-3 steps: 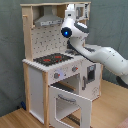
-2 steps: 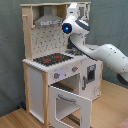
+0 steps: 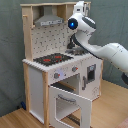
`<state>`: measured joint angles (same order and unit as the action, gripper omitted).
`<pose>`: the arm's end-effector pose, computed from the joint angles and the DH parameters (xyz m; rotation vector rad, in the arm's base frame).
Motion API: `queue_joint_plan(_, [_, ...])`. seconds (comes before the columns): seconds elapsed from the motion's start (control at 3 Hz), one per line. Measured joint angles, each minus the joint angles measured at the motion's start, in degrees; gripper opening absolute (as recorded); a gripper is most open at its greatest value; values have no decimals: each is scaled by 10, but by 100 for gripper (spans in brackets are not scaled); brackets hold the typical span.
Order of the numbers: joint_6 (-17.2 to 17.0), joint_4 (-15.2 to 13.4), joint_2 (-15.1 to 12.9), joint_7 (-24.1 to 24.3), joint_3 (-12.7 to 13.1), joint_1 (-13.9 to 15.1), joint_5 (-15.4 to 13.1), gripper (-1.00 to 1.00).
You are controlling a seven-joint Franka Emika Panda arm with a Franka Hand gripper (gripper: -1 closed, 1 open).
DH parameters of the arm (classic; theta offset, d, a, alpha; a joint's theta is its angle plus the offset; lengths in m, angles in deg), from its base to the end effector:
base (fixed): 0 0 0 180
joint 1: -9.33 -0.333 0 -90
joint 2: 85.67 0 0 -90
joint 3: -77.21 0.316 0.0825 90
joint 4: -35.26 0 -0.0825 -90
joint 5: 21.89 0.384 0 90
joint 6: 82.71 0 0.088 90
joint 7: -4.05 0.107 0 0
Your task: Play with the kitchen
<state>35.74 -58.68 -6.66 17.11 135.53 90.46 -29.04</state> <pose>0.4598 0.3198 0.7049 1.4978 -0.2234 0.9866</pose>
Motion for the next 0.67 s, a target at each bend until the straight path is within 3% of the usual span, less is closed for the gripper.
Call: queue_joint_plan(0.67, [9,-91,0,-20,-7,-77,-1,-100])
